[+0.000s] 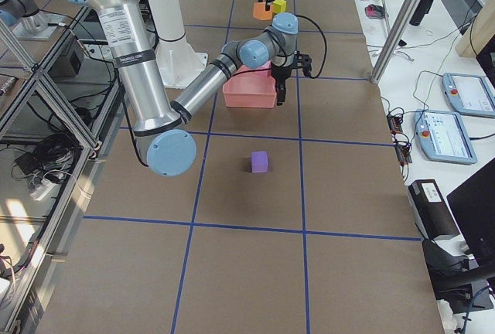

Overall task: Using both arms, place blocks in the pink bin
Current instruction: 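Lift the orange cube with left gripper while right withdraws toward purple cube, then drop the orange cube into the bin with left gripper while right grasps purple cube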

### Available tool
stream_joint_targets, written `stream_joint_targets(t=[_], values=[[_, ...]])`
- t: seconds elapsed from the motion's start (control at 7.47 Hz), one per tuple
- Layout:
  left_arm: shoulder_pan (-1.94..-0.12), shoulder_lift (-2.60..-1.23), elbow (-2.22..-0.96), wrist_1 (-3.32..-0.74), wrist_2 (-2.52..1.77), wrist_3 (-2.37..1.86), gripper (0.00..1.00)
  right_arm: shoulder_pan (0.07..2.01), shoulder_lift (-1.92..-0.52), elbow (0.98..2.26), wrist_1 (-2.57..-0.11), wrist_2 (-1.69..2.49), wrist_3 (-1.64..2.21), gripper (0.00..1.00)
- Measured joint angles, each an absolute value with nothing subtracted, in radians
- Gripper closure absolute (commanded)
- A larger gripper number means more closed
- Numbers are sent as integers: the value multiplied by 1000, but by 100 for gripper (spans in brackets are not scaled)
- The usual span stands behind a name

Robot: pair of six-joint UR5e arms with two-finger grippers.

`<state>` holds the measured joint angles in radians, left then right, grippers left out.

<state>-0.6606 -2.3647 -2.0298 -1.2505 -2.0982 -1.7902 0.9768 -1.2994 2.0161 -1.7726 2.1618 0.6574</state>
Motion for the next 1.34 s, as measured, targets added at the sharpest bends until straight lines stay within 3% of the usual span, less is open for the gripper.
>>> stream_joint_targets(t=[0.54, 0.8, 1.34], values=[[-454, -2473, -1921, -1250, -1882, -1852, 100, 1076, -1436, 1912, -1724, 2162, 429, 0], [-425, -2475, -1895, -1254, -1855, -1856, 100, 1078, -1466, 1811, -1585, 2181, 437, 0], [-411, -2476, -1876, -1257, -1829, -1853, 100, 1051, -1478, 1775, -1528, 2298, 452, 0]])
